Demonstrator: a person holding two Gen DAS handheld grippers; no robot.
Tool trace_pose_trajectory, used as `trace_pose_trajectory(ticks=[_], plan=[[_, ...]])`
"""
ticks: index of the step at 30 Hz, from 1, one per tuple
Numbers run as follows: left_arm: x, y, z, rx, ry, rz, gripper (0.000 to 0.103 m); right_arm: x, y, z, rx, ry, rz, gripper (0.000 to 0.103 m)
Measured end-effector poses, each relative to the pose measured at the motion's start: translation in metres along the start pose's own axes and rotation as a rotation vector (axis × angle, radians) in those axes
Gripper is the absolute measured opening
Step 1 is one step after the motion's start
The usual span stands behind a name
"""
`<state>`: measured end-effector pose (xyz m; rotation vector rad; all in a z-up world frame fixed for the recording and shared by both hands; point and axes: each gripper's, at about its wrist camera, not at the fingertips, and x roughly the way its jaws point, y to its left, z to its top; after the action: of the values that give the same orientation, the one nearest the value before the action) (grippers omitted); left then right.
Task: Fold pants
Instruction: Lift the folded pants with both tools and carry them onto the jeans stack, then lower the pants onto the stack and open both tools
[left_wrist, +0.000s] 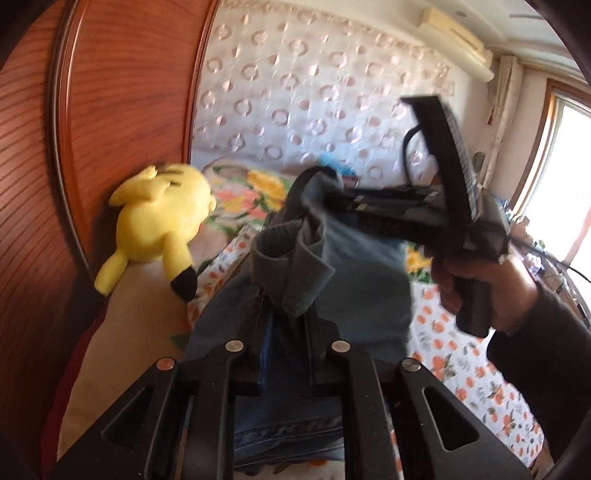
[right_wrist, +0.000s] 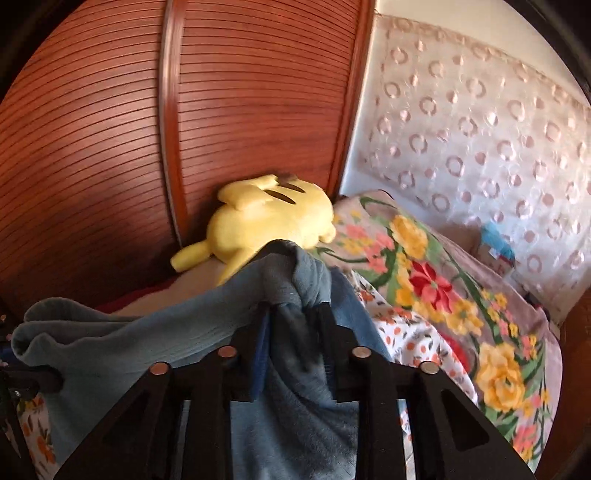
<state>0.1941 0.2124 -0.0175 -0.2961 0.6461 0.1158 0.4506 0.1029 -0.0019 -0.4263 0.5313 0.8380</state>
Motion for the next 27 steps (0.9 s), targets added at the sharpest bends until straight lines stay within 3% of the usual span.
trace_pose_trajectory(ticks=[3,5,9,12,18,27], plan=[[-0.002,0.005,-0.008,-0.013,0.007,-0.004,0.032,0.002,-0.011,0.000,0.068,-0.022,0.013,0.046],[-0.009,0.006,-0.010,-0.018,-0.009,0.008,0.041,-0.001,-0.015,0.000,0.106,-0.044,0.005,0.048],[-0.031,0.009,-0.007,-0.040,-0.075,0.032,0.042,-0.025,-0.025,-0.008,0.159,-0.112,-0.015,0.049],[-0.037,0.000,0.000,-0.014,-0.103,-0.024,0.042,-0.042,-0.022,-0.024,0.180,-0.132,0.037,0.049],[-0.012,-0.028,0.003,0.096,-0.060,-0.082,0.042,-0.046,-0.008,-0.055,0.163,-0.106,0.146,0.049],[0.028,-0.014,-0.003,0.082,0.072,-0.053,0.042,-0.002,-0.026,-0.063,0.201,-0.003,0.165,0.049]])
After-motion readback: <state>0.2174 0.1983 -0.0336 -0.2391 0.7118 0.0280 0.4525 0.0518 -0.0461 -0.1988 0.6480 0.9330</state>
